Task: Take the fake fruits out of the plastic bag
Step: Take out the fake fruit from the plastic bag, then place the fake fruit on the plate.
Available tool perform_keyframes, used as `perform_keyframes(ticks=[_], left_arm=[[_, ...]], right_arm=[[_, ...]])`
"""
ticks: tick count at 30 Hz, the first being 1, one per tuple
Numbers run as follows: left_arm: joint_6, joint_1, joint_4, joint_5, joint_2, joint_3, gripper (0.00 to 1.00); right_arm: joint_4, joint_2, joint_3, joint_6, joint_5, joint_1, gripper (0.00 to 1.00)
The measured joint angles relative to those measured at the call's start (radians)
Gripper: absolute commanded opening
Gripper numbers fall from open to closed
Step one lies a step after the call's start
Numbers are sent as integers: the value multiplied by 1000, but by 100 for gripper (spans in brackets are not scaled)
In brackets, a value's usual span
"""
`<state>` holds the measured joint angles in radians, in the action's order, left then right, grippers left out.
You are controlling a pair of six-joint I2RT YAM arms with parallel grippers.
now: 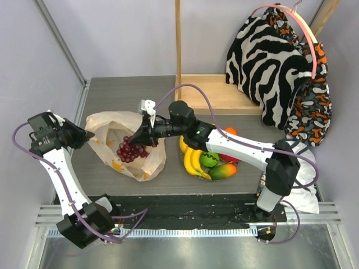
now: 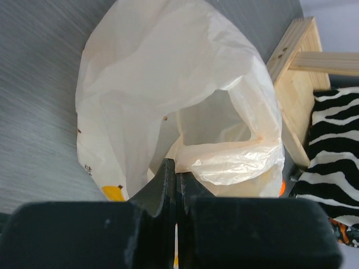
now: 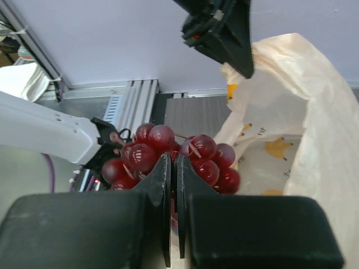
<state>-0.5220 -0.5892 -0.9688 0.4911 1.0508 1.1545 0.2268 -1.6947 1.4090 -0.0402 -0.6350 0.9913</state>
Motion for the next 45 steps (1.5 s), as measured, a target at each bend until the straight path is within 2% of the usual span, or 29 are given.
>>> perform_keyframes(ticks=[10,14,18,23,28,37,45], left_arm=[[-51,-3,68,-20,0,0,0],[-59,-6,75,-20,-10,-4,0],[-73,-9,81,-19,-46,-26,0],[-73,-9,80,-13,-53,-35,0],[-73,-9,80,-7,-30,-34,0],[-76,-9,77,1,-19,-33,0],[-76,-9,70,3,-24,-33,0]], right_arm=[[-88,83,112,7,-45,-23,1],[-178,192,114,108,-42,-80,1],[-304,319,72,223,-24,-189,1],[-464,377,25,333,14,-369,1],[-630,423,-76,525,81,-502,1],[-813,594,-261,892,139,-554,1],[-868,635,-349,1039,191,-554,1]])
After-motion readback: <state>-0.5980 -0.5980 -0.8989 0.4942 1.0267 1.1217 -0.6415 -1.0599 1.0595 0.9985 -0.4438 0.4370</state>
